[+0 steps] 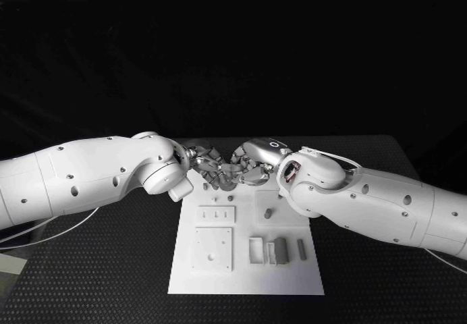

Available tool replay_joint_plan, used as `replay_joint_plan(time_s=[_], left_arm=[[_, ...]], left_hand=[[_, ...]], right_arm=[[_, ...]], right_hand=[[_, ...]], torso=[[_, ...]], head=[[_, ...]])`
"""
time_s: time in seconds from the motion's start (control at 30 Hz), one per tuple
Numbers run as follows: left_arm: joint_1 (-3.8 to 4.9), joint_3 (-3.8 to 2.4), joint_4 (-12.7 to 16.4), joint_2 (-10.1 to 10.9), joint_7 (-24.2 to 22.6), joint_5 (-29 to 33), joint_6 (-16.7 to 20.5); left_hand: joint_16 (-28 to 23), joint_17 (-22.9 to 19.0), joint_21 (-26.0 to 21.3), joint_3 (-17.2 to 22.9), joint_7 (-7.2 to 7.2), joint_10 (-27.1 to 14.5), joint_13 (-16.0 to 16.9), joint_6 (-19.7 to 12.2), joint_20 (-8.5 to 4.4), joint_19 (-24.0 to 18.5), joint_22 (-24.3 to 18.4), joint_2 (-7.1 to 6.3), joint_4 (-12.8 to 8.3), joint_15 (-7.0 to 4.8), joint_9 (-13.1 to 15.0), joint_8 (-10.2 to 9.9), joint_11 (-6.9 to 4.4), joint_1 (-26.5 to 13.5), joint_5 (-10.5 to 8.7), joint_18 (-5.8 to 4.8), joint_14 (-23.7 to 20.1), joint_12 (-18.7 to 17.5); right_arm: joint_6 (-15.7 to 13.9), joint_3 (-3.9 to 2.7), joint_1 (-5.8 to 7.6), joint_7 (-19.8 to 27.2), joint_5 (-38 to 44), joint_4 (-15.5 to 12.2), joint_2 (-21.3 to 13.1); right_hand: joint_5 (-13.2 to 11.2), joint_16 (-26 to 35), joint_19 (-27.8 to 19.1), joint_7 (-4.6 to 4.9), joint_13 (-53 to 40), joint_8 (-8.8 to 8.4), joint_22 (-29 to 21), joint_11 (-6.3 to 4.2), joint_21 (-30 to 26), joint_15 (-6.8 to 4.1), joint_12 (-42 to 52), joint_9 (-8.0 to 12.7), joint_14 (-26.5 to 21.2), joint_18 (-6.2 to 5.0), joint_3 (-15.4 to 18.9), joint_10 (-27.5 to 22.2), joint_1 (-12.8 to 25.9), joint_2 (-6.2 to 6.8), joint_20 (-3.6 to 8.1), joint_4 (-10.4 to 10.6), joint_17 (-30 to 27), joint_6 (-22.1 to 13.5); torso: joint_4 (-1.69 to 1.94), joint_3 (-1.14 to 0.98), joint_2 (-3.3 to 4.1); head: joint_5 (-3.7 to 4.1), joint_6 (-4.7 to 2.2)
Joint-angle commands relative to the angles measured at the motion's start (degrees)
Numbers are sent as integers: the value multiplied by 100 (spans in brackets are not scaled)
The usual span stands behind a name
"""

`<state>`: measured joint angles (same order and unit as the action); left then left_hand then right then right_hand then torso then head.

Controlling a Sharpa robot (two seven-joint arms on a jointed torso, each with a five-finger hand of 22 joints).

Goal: Assemble the parts on the task board

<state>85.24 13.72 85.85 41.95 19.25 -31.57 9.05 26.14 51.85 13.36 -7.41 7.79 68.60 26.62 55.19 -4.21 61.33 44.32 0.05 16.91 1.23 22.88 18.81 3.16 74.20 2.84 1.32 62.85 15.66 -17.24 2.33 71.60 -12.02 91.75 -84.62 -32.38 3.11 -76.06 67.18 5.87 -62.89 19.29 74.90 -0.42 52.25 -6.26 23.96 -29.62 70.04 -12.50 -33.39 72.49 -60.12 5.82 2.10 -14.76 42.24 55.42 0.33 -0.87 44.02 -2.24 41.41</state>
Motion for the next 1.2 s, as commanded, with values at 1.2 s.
replay_joint_plan(time_s=[1.2], left_arm=[[2, -3, 24, -6, -81, 135, 50]], left_hand=[[199, 89, 70, 824, -147, 383, 195, 357, -143, 243, 141, 216, -35, -140, 127, 107, -137, 1448, -1, 71, 282, -79]], right_arm=[[98, -4, -14, -19, 44, 17, 51]], right_hand=[[22, 2, 26, 4, 15, 0, 92, -8, 19, -47, 39, -19, 31, -250, -37, 42, 23, 26, 49, 12, 12, 48]], torso=[[-1, -3, 0]], head=[[-13, 25]])
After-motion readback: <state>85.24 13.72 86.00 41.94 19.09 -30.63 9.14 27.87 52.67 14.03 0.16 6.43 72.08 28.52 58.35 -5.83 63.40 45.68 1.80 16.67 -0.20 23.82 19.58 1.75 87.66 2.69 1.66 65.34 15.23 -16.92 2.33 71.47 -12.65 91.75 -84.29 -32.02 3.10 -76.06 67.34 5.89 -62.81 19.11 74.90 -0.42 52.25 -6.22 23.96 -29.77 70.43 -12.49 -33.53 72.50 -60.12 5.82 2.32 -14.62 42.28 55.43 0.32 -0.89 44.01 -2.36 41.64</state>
